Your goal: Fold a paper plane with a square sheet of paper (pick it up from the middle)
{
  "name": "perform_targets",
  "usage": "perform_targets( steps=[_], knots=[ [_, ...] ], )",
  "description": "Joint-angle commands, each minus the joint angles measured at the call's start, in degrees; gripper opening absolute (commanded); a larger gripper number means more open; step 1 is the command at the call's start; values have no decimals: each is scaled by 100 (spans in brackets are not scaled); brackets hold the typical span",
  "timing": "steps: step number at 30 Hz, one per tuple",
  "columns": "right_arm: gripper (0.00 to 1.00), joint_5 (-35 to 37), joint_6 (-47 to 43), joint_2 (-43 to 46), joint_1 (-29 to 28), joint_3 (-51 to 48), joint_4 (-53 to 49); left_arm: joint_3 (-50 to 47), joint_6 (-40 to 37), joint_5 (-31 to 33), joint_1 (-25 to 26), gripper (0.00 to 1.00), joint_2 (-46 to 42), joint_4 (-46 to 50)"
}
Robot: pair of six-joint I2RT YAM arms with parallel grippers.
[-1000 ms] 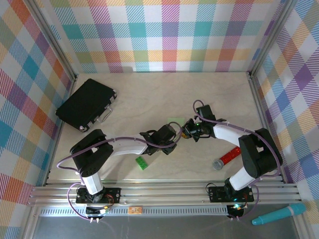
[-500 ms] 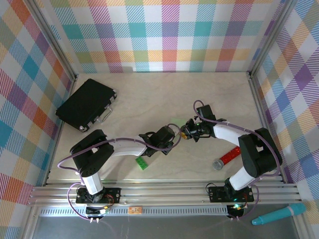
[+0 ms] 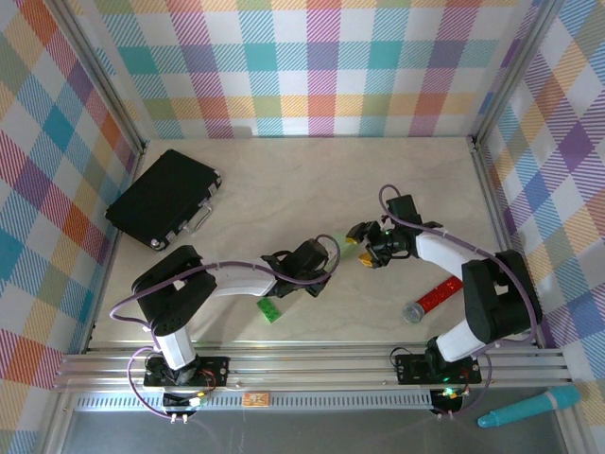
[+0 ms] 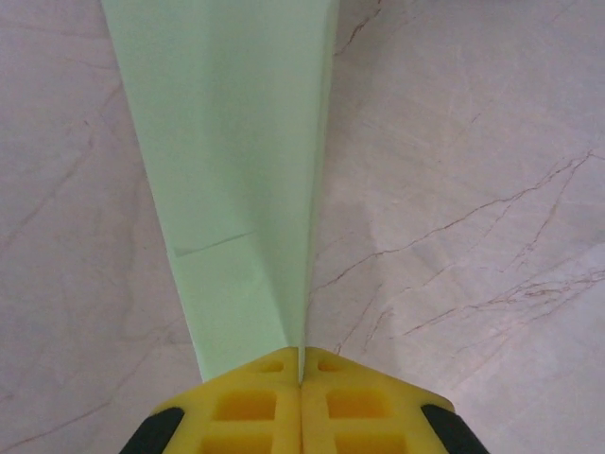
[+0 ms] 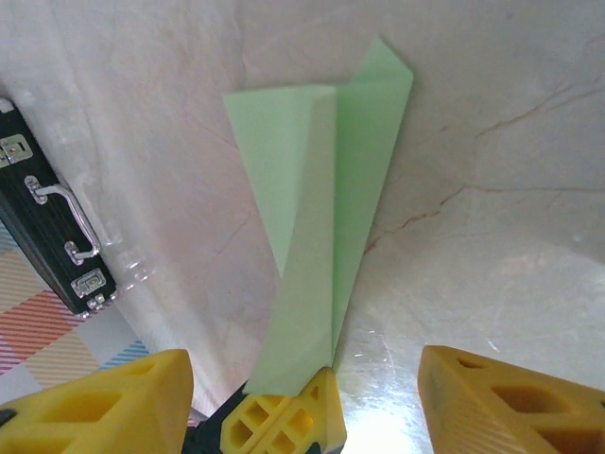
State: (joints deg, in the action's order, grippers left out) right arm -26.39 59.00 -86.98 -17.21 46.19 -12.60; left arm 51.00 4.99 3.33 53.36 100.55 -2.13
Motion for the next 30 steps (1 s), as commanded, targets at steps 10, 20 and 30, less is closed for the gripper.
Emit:
perform_targets(
  steps=[10, 20, 30],
  knots=[
    [72, 222, -1515, 309, 73, -136, -208, 351, 1260, -2089, -735, 3, 223, 357],
    [77, 90, -2390, 184, 60, -286, 14, 892, 1950, -3004, -1068, 1, 721, 733],
    [77, 90, -2855, -137, -168, -94, 64, 321, 2643, -3482, -1409, 0, 537, -415]
  ],
)
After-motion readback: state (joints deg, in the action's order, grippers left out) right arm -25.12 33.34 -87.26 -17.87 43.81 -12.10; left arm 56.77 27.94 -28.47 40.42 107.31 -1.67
